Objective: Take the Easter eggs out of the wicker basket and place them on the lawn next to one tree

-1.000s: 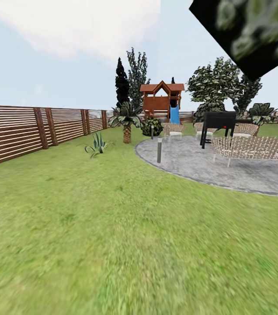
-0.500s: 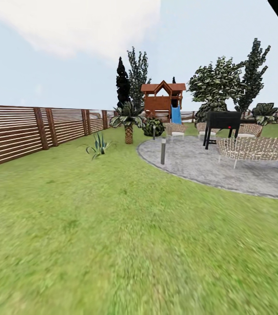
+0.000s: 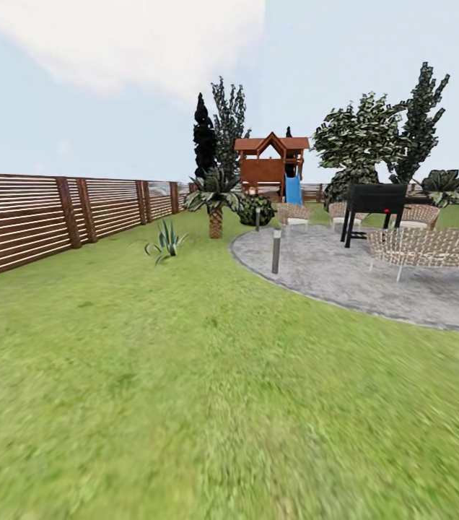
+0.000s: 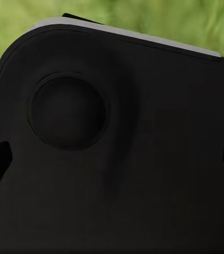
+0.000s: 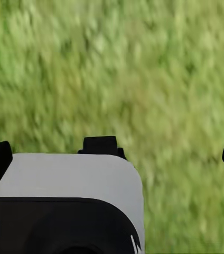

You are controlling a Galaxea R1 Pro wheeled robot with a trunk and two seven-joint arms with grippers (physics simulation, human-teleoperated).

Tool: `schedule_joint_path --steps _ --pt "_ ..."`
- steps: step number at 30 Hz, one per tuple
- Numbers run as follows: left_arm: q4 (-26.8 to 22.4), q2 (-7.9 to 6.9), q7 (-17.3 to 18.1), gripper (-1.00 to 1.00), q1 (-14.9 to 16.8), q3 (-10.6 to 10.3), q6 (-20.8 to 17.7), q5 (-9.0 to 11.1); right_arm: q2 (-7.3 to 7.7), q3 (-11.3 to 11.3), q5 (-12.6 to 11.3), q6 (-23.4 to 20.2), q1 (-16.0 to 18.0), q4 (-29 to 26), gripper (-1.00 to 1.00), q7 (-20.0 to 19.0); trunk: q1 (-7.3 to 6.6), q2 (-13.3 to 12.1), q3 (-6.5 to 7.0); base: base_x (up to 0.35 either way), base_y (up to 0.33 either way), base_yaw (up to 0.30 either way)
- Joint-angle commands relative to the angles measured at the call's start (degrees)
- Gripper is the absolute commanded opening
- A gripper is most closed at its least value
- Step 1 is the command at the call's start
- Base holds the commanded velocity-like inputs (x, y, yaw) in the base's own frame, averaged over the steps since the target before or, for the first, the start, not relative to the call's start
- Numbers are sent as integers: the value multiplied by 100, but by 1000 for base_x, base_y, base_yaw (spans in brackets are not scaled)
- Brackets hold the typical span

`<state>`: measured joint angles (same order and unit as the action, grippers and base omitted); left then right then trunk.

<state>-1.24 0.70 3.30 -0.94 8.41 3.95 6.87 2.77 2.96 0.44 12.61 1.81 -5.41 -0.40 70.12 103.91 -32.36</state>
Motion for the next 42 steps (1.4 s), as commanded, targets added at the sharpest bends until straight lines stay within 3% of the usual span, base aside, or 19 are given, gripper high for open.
schedule_joint_path --steps 1,42 --pt "-8 1 31 100 -3 20 0 60 -1 29 5 22 2 5 100 -4 3 2 -5 270 240 0" --pt "-8 0 39 100 -3 20 0 60 -1 30 8 22 3 5 100 -4 3 2 -5 270 241 0"
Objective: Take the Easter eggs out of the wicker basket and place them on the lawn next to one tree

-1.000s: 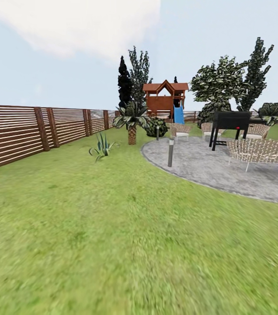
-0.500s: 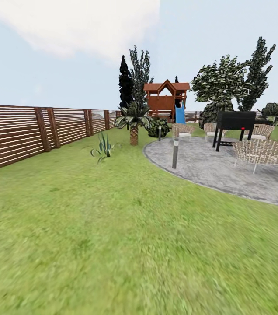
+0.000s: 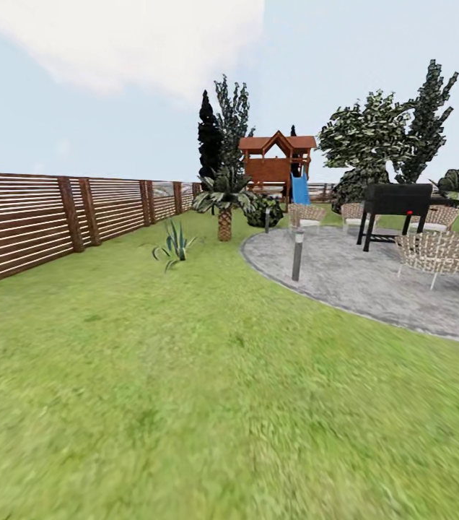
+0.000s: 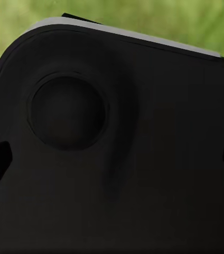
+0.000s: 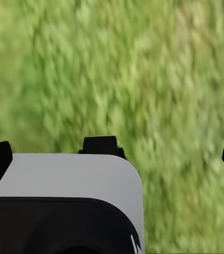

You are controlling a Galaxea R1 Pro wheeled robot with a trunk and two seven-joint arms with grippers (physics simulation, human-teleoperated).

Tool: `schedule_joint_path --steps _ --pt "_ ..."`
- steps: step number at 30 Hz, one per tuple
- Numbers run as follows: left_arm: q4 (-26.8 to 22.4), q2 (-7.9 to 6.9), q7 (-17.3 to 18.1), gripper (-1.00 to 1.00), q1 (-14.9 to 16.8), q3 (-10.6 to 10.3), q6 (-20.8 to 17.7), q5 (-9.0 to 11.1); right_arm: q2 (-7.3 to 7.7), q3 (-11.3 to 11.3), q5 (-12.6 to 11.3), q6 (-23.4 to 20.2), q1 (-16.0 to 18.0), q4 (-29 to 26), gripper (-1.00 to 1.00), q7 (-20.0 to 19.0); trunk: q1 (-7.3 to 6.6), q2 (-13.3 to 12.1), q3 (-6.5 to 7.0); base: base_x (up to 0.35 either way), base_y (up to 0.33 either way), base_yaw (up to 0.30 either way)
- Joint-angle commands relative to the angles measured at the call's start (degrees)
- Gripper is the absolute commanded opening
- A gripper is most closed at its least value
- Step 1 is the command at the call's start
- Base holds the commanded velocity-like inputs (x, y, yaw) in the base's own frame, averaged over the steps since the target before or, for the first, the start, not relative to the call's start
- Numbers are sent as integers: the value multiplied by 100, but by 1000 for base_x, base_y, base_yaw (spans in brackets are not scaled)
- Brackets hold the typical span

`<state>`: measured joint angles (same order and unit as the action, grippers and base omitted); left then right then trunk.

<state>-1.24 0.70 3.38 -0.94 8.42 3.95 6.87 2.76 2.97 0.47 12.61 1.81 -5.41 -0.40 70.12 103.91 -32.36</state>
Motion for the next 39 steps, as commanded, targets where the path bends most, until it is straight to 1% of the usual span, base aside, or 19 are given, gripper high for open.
schedule_joint_path --steps 1,39 --pt "-8 1 31 100 -3 20 0 60 -1 28 5 22 3 5 100 -4 3 2 -5 270 242 0" --pt "-8 1 23 100 -3 20 0 60 4 29 1 22 1 5 100 -4 3 2 -5 267 243 0"
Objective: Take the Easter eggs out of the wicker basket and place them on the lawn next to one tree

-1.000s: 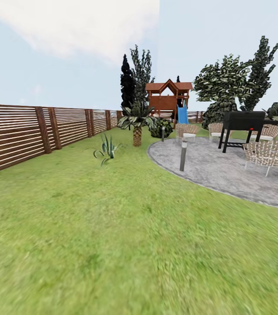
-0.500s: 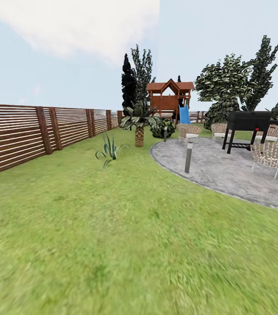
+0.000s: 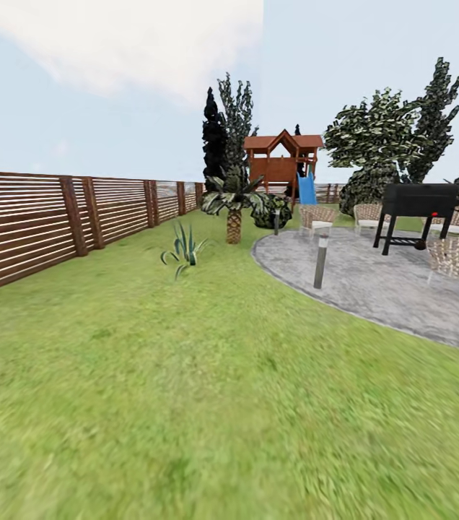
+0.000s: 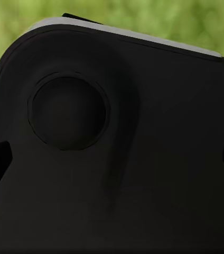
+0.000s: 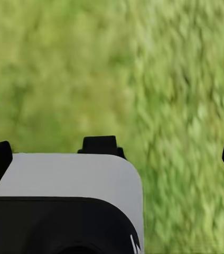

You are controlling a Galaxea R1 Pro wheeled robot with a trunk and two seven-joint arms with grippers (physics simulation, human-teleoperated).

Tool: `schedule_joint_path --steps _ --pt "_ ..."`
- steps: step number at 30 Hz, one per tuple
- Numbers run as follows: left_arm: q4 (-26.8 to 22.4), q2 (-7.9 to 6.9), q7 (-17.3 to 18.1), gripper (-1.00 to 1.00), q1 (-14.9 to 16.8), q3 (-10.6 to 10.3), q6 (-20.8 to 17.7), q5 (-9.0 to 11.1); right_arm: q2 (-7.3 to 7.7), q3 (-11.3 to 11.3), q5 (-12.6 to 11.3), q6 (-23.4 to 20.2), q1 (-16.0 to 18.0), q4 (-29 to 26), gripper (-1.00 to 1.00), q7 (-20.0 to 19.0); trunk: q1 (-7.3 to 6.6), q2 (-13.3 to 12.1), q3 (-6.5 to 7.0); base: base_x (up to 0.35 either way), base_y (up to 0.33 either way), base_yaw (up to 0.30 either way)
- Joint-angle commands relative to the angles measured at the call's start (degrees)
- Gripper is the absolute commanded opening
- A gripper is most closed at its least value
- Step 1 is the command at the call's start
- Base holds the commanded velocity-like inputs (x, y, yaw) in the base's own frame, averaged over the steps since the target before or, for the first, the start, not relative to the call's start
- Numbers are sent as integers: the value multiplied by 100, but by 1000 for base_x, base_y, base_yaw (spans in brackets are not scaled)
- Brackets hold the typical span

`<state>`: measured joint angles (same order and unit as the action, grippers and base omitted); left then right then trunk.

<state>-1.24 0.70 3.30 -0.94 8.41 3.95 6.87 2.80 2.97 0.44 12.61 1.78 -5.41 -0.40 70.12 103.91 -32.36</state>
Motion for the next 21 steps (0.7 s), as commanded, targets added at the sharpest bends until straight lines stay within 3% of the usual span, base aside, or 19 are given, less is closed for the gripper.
schedule_joint_path --steps 1,21 --pt "-8 1 31 100 -3 20 0 60 -2 28 6 22 4 5 100 -4 3 2 -5 266 243 0" --pt "-8 1 31 100 -3 20 -8 60 -4 25 8 22 5 6 100 -4 3 2 -5 266 244 0"
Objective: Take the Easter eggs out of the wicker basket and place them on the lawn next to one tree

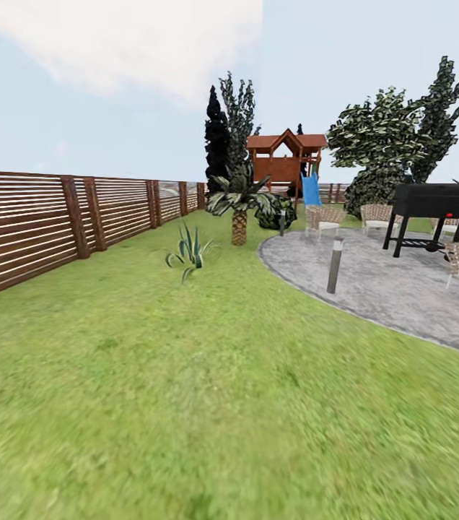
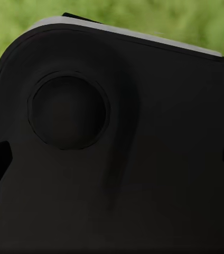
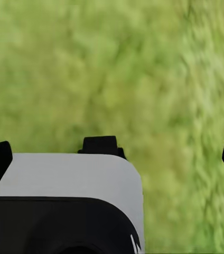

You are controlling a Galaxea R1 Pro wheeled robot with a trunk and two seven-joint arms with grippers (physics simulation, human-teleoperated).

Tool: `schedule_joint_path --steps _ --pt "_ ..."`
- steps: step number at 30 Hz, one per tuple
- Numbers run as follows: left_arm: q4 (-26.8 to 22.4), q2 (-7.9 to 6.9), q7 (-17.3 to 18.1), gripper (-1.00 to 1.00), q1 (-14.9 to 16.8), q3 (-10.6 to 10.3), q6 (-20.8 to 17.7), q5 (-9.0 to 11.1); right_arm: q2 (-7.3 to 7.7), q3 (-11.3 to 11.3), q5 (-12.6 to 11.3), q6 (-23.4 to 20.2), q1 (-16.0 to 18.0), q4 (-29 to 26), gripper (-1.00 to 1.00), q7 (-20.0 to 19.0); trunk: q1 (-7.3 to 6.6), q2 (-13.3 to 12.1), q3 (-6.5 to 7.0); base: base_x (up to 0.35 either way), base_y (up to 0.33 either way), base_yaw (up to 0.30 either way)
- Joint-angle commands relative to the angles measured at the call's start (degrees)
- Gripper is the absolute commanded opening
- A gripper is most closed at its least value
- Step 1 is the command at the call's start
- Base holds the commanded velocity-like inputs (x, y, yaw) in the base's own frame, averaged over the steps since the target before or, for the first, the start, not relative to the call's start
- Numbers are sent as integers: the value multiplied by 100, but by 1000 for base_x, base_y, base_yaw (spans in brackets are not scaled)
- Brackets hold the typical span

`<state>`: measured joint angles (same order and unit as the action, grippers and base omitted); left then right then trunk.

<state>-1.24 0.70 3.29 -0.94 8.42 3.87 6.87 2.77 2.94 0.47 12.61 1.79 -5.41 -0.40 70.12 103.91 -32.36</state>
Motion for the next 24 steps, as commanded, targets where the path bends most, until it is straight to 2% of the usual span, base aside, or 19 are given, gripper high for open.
schedule_joint_path --steps 1,8,20,24 --pt "-8 1 31 100 -3 20 1 60 1 26 5 22 2 5 100 -4 3 2 -5 266 244 -4" --pt "-8 1 31 100 -3 20 4 60 4 23 5 22 5 5 100 -4 3 2 -5 265 245 -91" --pt "-8 1 31 100 -3 20 6 60 4 23 6 25 3 5 100 -4 3 2 -5 264 247 -238" --pt "-8 1 31 100 -3 20 7 60 4 23 6 23 5 5 100 -4 3 2 -5 263 248 -123"
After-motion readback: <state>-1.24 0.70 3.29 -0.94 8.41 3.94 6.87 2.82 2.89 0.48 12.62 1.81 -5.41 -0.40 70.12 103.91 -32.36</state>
